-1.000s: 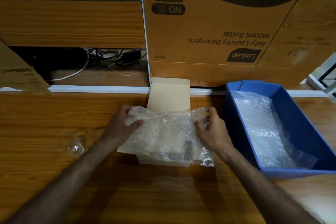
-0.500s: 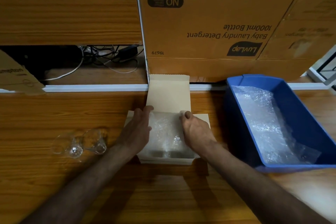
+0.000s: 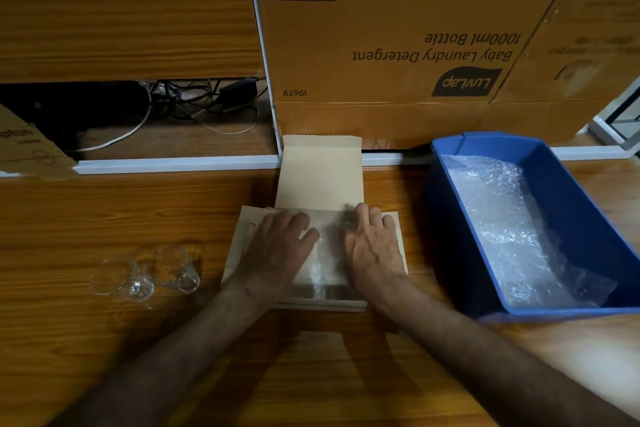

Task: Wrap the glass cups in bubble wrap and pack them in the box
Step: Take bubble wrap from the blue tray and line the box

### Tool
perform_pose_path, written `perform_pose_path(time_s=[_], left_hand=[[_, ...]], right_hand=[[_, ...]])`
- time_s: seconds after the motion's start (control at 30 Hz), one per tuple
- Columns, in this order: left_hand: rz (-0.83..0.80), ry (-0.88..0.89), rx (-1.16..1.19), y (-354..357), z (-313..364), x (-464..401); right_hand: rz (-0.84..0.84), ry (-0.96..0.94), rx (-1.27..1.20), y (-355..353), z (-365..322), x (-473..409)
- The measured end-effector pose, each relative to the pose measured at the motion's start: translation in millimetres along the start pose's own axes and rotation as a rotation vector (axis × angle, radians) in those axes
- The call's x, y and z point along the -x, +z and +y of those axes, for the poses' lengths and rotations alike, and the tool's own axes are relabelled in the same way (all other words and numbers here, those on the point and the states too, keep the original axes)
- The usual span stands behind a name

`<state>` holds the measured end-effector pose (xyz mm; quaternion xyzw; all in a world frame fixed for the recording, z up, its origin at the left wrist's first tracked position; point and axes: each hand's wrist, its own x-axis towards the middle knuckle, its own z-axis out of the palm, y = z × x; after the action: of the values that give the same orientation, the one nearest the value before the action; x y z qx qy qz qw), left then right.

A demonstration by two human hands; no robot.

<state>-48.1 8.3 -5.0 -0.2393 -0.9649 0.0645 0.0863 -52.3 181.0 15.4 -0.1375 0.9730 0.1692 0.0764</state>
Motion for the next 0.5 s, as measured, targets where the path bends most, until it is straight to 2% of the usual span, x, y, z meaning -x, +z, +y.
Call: perform_pose_path(time_s=[0.07, 0.13, 0.23, 0.3, 0.37, 0.43, 0.5], left_hand=[[-0.168, 0.041, -0.045, 2, 10, -2], [-0.349, -0.026, -0.092, 11, 10, -7], [-0.474, -0.101, -0.079, 17, 9, -11], [-0.519, -0.112, 0.010, 18, 10, -13], [-0.608, -0.161, 0.194, 20, 12, -16], [-0.719, -0.214, 0.374, 23, 15, -18], [-0.785, -0.224, 0.452, 30, 19, -21]], right_hand=[[0.064, 0.022, -0.091, -8, -2, 6], [0.074, -0.023, -0.189, -16, -8, 13], [-0.075, -0.105, -0.298, -14, -26, 14], [-0.186, -0.121, -0.270, -2, -38, 2], [-0.278, -0.065, -0.227, 10, -46, -12], [-0.409, 0.027, -0.279, 13, -48, -22], [-0.487, 0.061, -0.345, 14, -47, -29]])
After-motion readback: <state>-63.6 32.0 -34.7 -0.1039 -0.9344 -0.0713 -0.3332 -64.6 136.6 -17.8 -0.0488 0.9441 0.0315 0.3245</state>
